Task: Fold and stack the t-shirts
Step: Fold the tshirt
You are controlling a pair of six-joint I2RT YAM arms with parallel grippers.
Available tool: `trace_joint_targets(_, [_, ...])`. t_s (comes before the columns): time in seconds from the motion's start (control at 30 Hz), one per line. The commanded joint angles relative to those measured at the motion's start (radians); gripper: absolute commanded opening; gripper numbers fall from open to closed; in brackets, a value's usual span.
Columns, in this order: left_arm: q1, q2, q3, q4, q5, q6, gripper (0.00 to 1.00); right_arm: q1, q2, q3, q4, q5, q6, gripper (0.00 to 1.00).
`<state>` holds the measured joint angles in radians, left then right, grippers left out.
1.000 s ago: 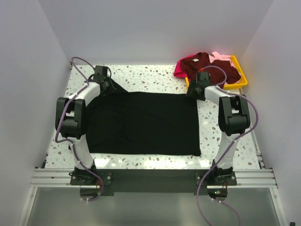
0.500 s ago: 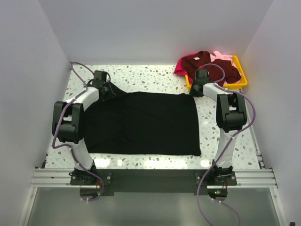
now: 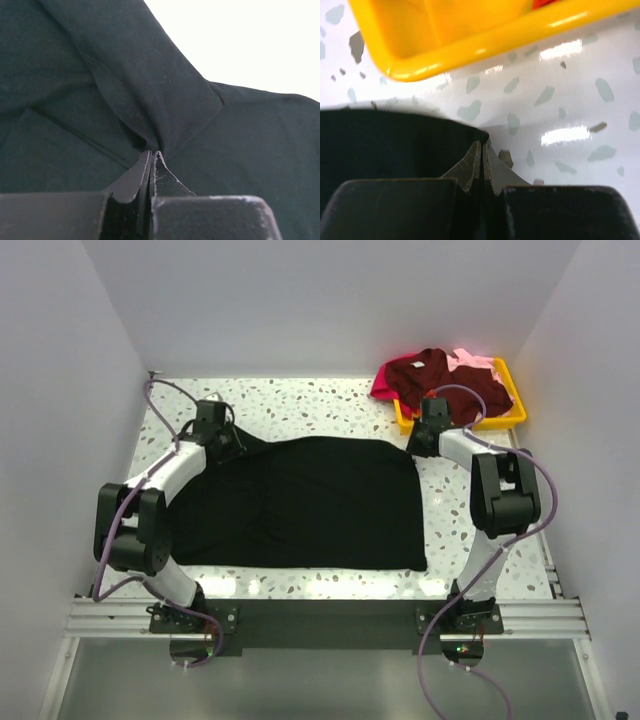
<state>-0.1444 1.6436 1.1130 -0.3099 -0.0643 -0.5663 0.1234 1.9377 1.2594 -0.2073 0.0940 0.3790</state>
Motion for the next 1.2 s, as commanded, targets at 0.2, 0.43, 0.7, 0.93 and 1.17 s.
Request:
trace_joint_targets(0.2, [-0.040,-0.149,-0.146,0.012,-0.055,-0.027,0.00,0.027,-0.273,-0.172,0.006,-0.059,-0.041,0.00])
trace_joint_targets(0.43, [-0.066,-0.270,-0.217,-0.052,-0.149,-0.015,0.00,0.048,-0.425,-0.305,-0.061,-0.034,-0.074,0.00])
trace_joint_targets(0.7, [-0.083,-0.409,-0.311,-0.100,-0.167,-0.030,0.00,0.055,-0.539,-0.400,-0.127,0.016,-0.088,0.00])
trace_joint_targets(0.93, [-0.084,-0.540,-0.370,-0.156,-0.169,-0.053,0.00,0.058,-0.623,-0.434,-0.181,0.039,-0.088,0.00])
trace_joint_targets(1.17, [-0.095,-0.630,-0.409,-0.202,-0.149,-0.064,0.00,0.074,-0.683,-0.474,-0.225,0.055,-0.081,0.00])
